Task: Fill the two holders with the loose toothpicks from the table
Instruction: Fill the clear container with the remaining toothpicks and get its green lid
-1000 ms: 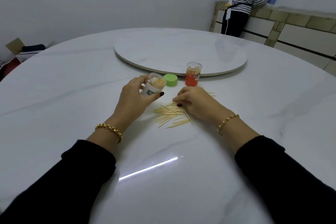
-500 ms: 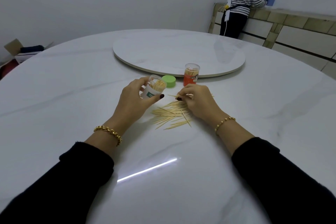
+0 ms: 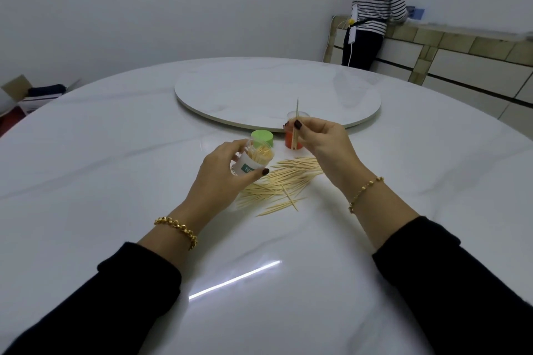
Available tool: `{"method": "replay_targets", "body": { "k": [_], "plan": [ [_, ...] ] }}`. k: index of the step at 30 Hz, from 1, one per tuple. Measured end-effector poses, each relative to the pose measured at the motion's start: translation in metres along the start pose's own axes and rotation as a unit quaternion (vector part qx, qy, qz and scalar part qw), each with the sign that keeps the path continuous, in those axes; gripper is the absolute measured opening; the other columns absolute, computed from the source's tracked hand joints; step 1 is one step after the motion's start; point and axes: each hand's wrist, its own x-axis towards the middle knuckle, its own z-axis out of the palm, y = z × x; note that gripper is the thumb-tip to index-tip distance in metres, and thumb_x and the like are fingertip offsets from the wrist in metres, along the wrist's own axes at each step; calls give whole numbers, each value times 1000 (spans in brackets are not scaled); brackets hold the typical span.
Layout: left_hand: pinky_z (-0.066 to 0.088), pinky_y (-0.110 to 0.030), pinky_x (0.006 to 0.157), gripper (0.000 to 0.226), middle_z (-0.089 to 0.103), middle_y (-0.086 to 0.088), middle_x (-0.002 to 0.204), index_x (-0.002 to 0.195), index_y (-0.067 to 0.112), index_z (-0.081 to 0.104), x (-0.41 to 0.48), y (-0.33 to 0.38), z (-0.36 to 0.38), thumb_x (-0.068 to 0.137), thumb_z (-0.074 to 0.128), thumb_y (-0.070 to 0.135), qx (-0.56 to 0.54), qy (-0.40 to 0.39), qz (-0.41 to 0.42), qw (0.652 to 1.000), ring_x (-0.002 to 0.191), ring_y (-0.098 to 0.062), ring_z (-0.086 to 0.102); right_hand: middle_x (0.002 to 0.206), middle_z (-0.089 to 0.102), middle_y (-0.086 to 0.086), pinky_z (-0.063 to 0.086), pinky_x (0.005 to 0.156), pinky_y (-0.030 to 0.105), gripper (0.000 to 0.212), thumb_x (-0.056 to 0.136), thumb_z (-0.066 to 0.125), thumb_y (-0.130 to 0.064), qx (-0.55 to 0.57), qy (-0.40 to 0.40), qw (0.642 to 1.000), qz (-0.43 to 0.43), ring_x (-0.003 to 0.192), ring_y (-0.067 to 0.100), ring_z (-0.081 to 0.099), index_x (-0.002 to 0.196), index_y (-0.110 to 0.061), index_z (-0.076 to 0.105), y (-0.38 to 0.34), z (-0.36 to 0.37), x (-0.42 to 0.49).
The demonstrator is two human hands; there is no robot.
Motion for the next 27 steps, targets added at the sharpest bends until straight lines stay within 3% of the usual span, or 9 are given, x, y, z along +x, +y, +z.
{"method": "replay_targets", "body": {
  "k": [4, 7, 12, 16, 19, 22, 27],
  "plan": [
    [37, 1, 73, 57, 59, 7, 111, 126, 19, 56, -2, 3, 3, 75, 77, 36, 2, -7, 12, 1000, 97, -7, 53, 101, 72, 4, 43, 102, 42, 11, 89, 62, -21, 81, -12, 996, 28, 113, 24, 61, 88, -18, 73, -16, 7, -3],
    [37, 2, 73, 58, 59, 7, 112, 127, 18, 56, -2, 5, 6, 75, 76, 37, 5, -17, 19, 1000, 98, -7, 53, 100, 70, 2, 48, 91, 33, 11, 88, 61, -17, 156, -34, 986, 50, 107, 19, 63, 93, -14, 70, -19, 14, -5],
    [41, -5, 75, 54, 60, 8, 112, 124, 20, 57, -3, 6, 6, 76, 75, 38, -4, -16, 30, 999, 97, -6, 54, 95, 68, -1, 49, 93, 38, 11, 87, 63, -16, 202, -59, 974, 88, 103, 16, 61, 95, -11, 69, -6, 28, -11],
    [43, -12, 78, 51, 61, 7, 111, 122, 21, 57, -3, 6, 5, 77, 75, 37, -11, -13, 28, 999, 98, -7, 55, 109, 66, 11, 45, 102, 43, 28, 79, 67, -28, 158, -75, 981, 86, 106, 22, 62, 99, -8, 66, 10, 38, -18],
    [42, -10, 76, 52, 61, 8, 110, 122, 21, 57, -3, 5, 6, 76, 75, 38, -8, -12, 27, 1000, 97, -7, 55, 107, 65, 12, 47, 100, 43, 14, 92, 57, -18, 106, -69, 990, 57, 101, 22, 62, 99, -8, 63, 12, 40, -19],
    [40, -6, 75, 51, 61, 8, 111, 121, 22, 57, -3, 5, 5, 76, 75, 38, -9, -11, 25, 1000, 97, -7, 55, 103, 65, 6, 49, 97, 40, 10, 98, 49, -12, 89, -45, 994, 33, 103, 21, 62, 100, -12, 59, 8, 43, -18],
    [41, -8, 75, 53, 60, 8, 113, 122, 21, 56, -2, 5, 6, 76, 74, 40, -7, -10, 25, 1000, 99, -8, 54, 109, 65, 5, 52, 92, 27, 26, 102, 37, -10, 38, 13, 998, -43, 107, 14, 61, 122, -15, 52, 3, 46, -22]
  ]
}}
